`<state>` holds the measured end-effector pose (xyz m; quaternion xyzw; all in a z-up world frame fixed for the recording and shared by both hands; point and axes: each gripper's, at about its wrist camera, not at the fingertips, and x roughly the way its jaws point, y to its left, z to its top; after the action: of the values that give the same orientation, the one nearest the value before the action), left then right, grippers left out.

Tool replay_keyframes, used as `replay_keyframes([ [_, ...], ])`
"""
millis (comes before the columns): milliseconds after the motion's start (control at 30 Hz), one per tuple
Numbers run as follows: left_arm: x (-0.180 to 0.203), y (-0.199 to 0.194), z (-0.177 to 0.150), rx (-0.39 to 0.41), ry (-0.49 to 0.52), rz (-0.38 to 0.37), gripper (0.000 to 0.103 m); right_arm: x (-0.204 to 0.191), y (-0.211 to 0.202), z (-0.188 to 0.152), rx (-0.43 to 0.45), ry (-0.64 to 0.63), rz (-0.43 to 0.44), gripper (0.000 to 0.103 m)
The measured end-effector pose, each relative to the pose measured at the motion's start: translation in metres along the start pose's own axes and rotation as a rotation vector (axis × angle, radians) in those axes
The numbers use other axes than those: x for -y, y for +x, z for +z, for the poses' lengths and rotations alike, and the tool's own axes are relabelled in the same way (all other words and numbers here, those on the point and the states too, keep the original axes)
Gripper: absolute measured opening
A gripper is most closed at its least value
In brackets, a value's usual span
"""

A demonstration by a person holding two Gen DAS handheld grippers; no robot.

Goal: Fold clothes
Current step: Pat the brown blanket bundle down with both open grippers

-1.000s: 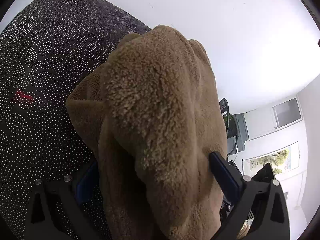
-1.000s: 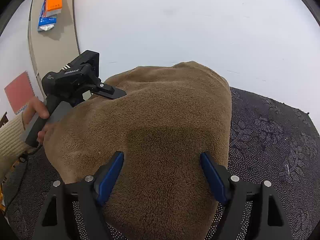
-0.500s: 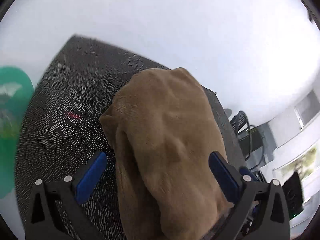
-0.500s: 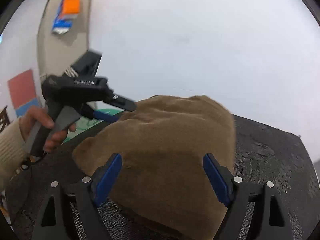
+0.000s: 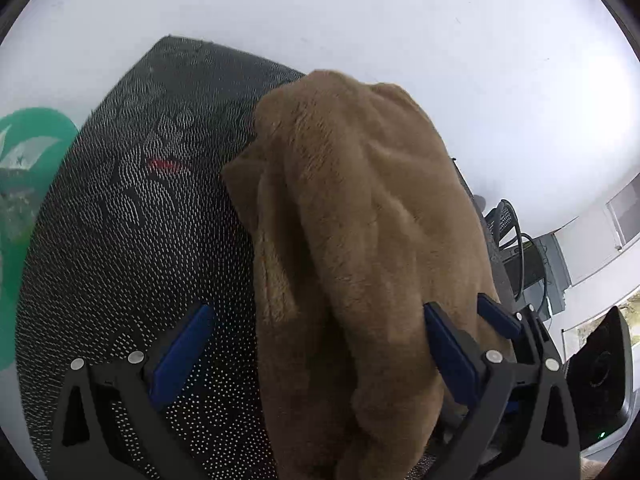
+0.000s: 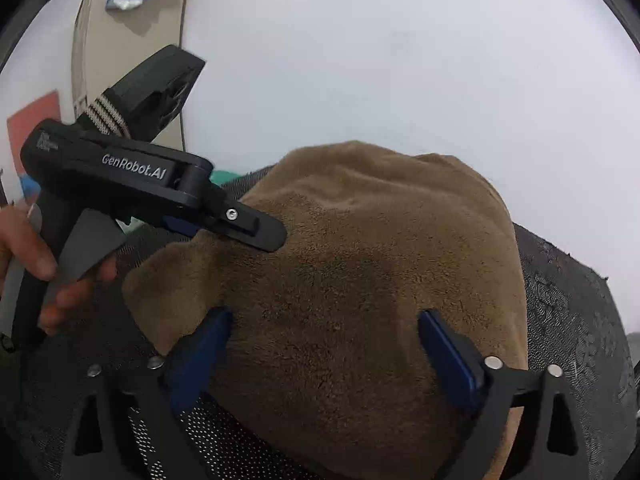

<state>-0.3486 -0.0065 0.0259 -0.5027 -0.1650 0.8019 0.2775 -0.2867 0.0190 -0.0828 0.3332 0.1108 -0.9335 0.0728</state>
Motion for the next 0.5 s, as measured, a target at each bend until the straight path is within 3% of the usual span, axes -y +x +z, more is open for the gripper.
replay_keyframes([
  [100,-0.004,0.002,-0.002,-0.001,-0.015,-0.014,0.102,-0.006,0.005,-0.003,-0.009,-0.026,-0.022,0.102],
  [167,-0.006,0.004,-0.002,-0.003,-0.03,-0.028,0.103,-0.005,0.007,-0.005,0.002,-0.04,0.016,0.102],
  [500,-0.009,0.008,-0.002,0.025,-0.033,-0.045,0.103,0.002,0.013,-0.005,0.001,-0.042,0.044,0.102],
])
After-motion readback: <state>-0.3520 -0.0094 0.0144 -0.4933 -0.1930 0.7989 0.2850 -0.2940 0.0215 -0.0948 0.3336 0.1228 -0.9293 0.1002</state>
